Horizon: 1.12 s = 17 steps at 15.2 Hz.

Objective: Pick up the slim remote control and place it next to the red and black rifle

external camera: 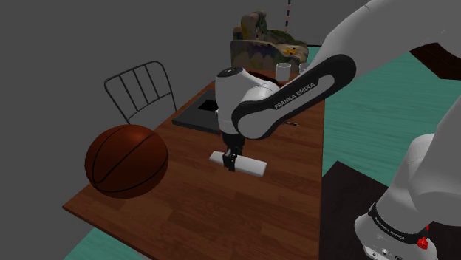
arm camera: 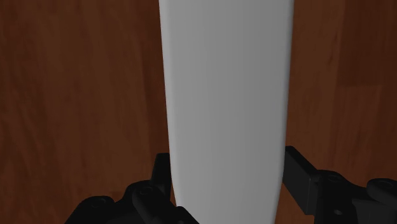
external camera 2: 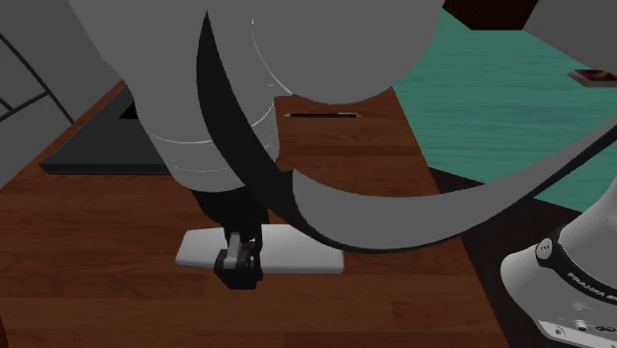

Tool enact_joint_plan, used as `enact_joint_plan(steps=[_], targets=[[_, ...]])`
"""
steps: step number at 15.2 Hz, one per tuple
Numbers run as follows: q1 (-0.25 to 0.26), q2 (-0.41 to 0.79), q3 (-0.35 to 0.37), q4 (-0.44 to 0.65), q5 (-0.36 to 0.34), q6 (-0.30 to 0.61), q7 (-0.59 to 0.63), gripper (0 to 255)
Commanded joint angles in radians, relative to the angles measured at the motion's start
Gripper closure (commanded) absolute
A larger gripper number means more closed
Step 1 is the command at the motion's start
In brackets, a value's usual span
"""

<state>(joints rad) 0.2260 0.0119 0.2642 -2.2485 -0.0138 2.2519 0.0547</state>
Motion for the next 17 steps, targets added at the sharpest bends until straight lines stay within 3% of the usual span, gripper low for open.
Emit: enact_joint_plan(steps=[1,17], targets=[[-0.001,-0.014,0.0,0.011,0.005,-0.025,-0.004,255],[-0.002,-0.106,-0.006,0.135,0.032,-0.238,-0.026,255]])
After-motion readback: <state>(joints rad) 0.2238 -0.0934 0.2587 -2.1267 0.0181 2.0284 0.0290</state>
